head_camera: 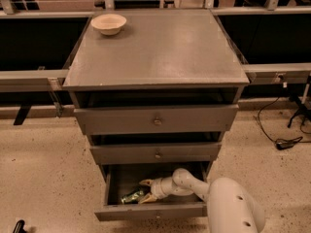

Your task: Pick green can from bottom drawer and place on counter

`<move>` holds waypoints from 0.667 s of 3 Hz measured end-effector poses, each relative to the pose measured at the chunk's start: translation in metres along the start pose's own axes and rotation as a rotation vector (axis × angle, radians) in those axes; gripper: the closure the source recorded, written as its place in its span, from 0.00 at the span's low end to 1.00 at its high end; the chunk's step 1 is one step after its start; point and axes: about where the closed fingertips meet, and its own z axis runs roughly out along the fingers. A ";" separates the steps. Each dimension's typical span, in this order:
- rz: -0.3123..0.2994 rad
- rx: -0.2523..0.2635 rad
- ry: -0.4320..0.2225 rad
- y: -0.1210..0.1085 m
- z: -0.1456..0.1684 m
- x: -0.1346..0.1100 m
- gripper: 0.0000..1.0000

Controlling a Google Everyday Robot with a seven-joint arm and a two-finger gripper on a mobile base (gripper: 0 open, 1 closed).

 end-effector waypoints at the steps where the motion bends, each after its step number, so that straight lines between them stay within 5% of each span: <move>1: -0.023 -0.003 -0.006 -0.003 0.003 -0.006 0.35; 2: -0.037 -0.007 -0.015 -0.004 0.007 -0.007 0.42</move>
Offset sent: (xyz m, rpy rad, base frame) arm 0.0109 0.0095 0.0020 0.0186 -0.0433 0.0365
